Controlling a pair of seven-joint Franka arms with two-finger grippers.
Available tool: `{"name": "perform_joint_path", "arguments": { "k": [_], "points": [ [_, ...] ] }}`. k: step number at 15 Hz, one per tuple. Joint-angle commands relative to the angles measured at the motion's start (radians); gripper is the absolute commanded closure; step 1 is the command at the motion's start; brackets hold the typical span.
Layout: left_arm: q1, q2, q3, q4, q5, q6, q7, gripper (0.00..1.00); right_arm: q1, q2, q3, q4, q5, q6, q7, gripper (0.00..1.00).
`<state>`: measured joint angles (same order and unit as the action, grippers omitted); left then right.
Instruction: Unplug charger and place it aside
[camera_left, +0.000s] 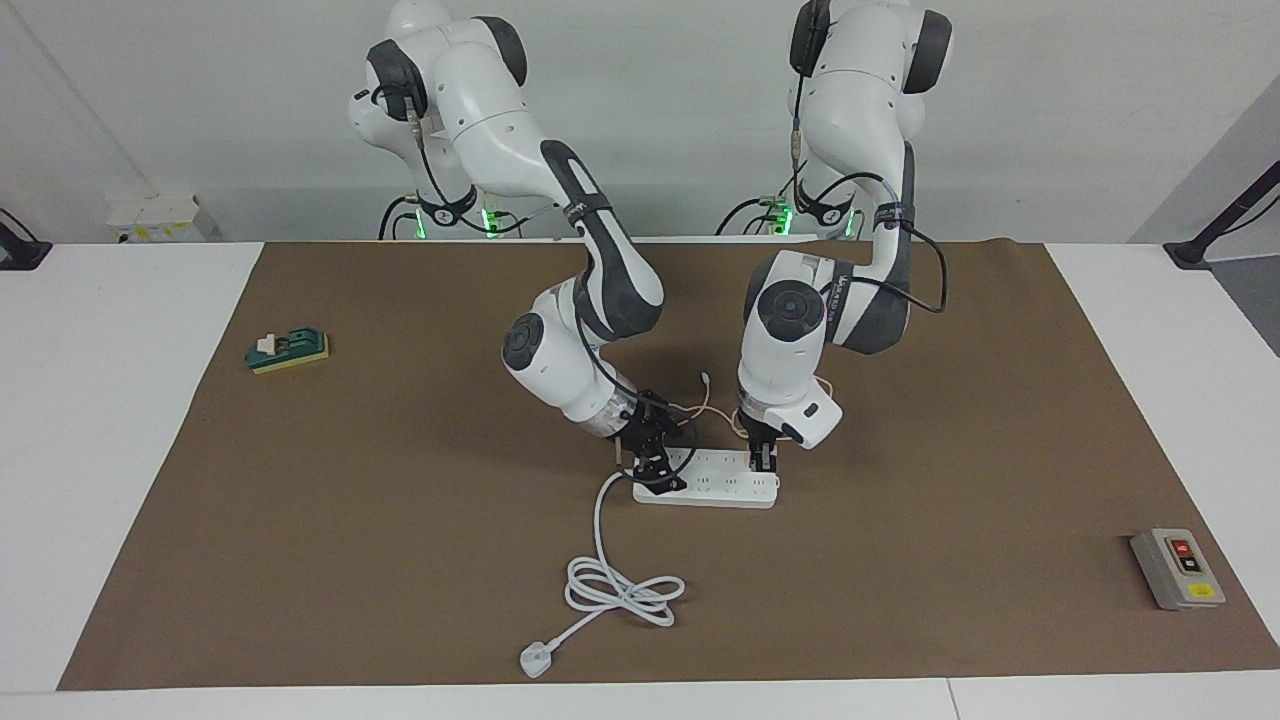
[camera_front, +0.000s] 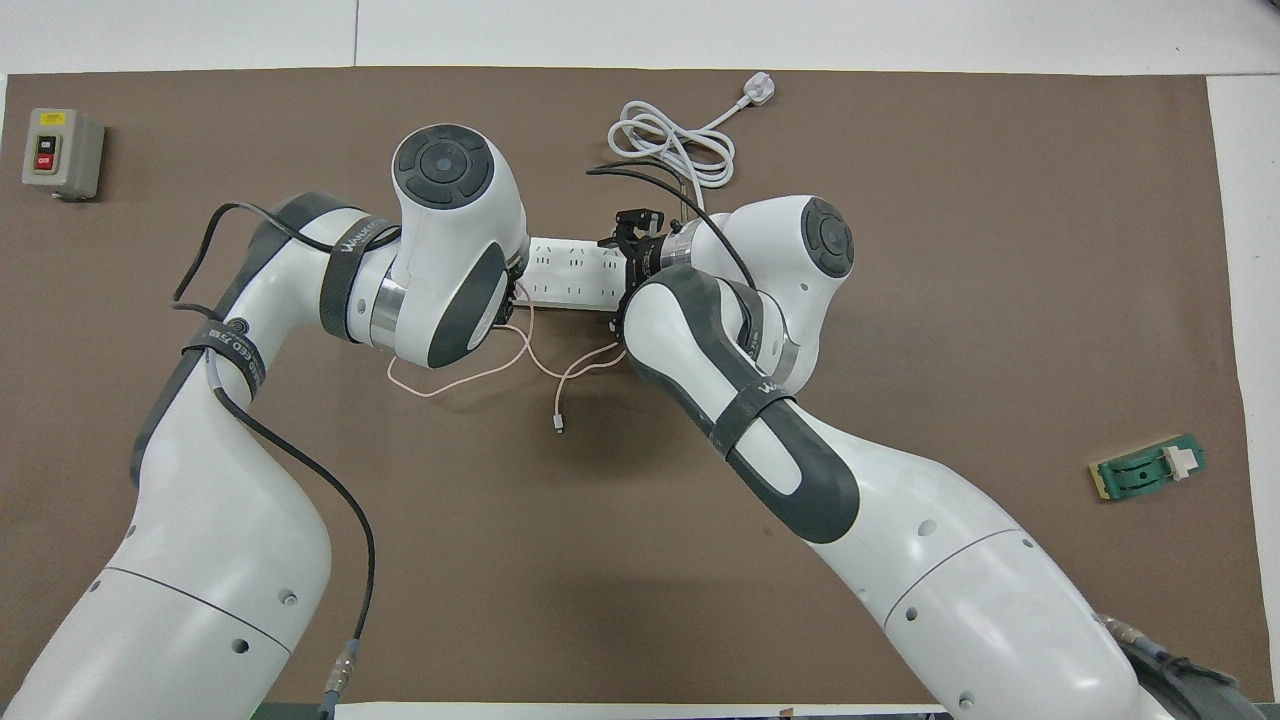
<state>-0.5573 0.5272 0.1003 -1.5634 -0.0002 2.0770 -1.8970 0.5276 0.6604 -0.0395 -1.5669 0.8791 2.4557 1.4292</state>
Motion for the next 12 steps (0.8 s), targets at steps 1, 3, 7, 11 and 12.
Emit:
{"name": "perform_joint_path", "arguments": {
  "k": [1, 3, 7, 11, 12],
  "points": [
    [-0.006, -0.018, 0.015, -0.024, 0.017, 0.041, 0.018, 1.0, -0.008, 0.013, 0.006, 0.004, 0.009, 0.035, -0.061, 0.0],
    [-0.003, -0.018, 0.015, -0.024, 0.017, 0.044, 0.018, 1.0, -0.008, 0.025, 0.007, 0.004, 0.014, 0.045, -0.085, 0.0],
    [-0.001, -0.018, 0.015, -0.026, 0.017, 0.044, 0.016, 1.0, -0.02, 0.048, 0.007, 0.013, 0.015, 0.059, -0.125, 0.0],
    [-0.003, -0.018, 0.015, -0.026, 0.017, 0.044, 0.016, 1.0, -0.023, 0.05, 0.007, 0.015, 0.012, 0.06, -0.125, 0.0],
    [-0.003, -0.018, 0.015, -0.027, 0.017, 0.044, 0.016, 1.0, -0.015, 0.053, 0.007, 0.015, 0.012, 0.06, -0.125, 0.0]
  ]
}}
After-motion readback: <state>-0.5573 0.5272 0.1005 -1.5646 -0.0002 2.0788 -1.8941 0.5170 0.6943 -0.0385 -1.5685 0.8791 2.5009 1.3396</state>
